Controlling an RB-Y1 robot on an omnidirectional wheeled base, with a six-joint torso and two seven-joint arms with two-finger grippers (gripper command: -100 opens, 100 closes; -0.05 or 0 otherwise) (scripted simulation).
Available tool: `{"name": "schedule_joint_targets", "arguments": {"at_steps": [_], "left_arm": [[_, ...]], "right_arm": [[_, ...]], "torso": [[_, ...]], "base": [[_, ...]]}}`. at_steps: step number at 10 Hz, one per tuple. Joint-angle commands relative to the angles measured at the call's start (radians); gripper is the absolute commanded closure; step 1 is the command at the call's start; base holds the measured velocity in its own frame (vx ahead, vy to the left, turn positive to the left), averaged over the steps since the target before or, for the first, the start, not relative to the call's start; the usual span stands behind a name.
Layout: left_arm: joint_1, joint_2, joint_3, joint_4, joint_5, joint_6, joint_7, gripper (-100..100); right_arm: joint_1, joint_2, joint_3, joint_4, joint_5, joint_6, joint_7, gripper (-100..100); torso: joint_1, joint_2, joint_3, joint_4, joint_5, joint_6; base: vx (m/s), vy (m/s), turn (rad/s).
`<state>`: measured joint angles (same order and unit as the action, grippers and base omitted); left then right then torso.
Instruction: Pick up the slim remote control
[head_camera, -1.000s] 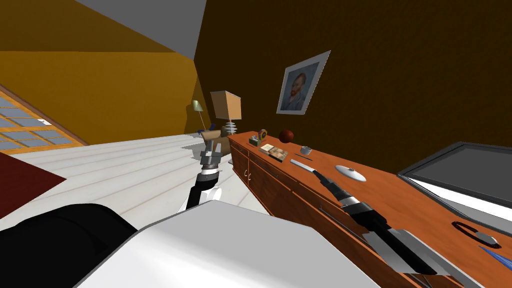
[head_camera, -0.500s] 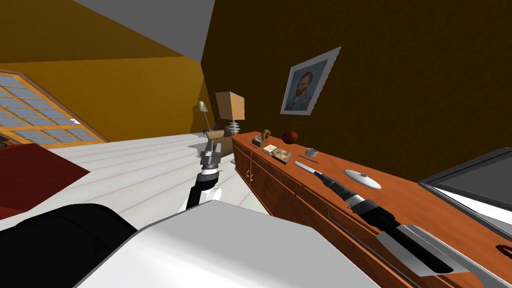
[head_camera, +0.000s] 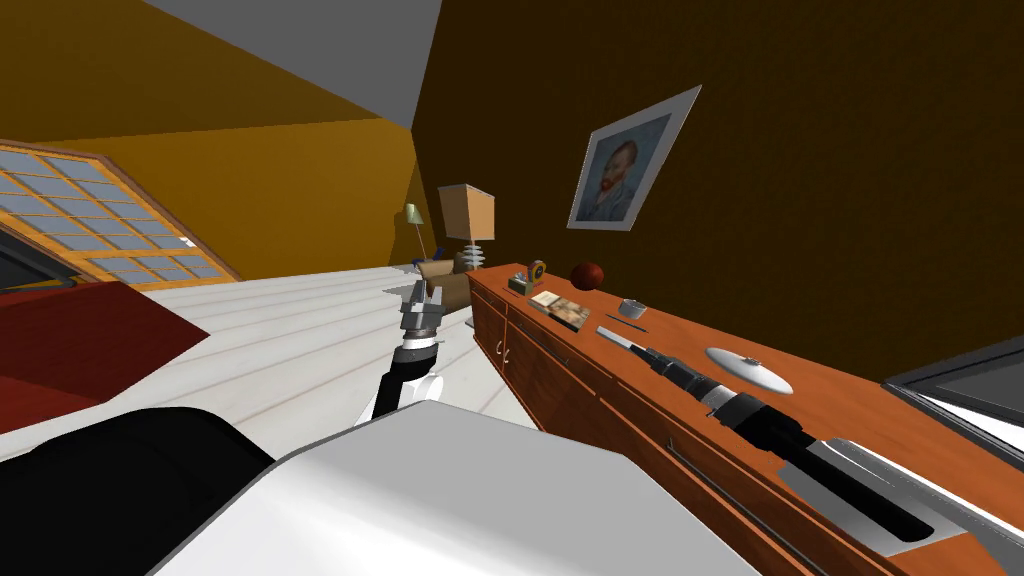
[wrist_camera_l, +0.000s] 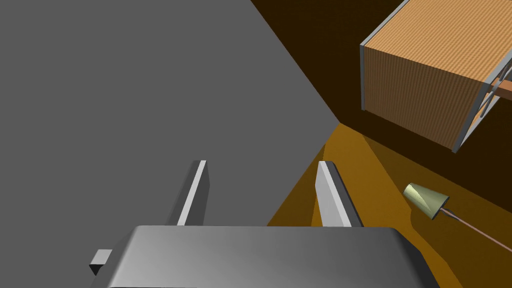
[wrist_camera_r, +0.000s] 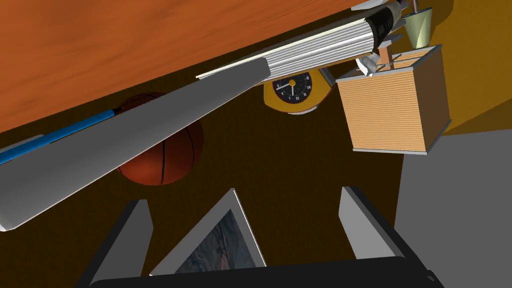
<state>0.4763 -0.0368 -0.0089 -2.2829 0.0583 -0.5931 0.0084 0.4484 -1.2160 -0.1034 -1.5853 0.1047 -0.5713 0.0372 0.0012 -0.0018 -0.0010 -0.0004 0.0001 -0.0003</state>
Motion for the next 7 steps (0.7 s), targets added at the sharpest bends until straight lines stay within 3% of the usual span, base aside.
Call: {"name": "schedule_joint_targets", "arguments": {"at_steps": [1,2,4,7], "left_arm": [[0.000,0.000,0.000,0.000,0.000,0.000,0.000,0],[0.000,0.000,0.000,0.000,0.000,0.000,0.000,0],[0.000,0.000,0.000,0.000,0.000,0.000,0.000,0],[0.000,0.000,0.000,0.000,0.000,0.000,0.000,0]], "right_arm": [[0.006,-0.050,0.004,0.013,0.006,-0.011,-0.002,-100],[0.003,-0.082,0.027,0.048,0.020,-0.032,-0.005,-100],[0.003,-0.129,0.027,0.048,0.020,-0.032,-0.005,-100],[-0.004,-0.227,0.081,0.116,0.049,-0.075,-0.013,-100]], "torso": [[0.000,0.000,0.000,0.000,0.000,0.000],[0.000,0.000,0.000,0.000,0.000,0.001],[0.001,0.000,0.000,0.000,0.000,0.001],[0.000,0.000,0.000,0.000,0.000,0.001]], "base": [[0.023,0.014,0.086],[0.028,0.025,0.148],[0.019,0.015,0.041],[0.025,0.019,0.150]]}}
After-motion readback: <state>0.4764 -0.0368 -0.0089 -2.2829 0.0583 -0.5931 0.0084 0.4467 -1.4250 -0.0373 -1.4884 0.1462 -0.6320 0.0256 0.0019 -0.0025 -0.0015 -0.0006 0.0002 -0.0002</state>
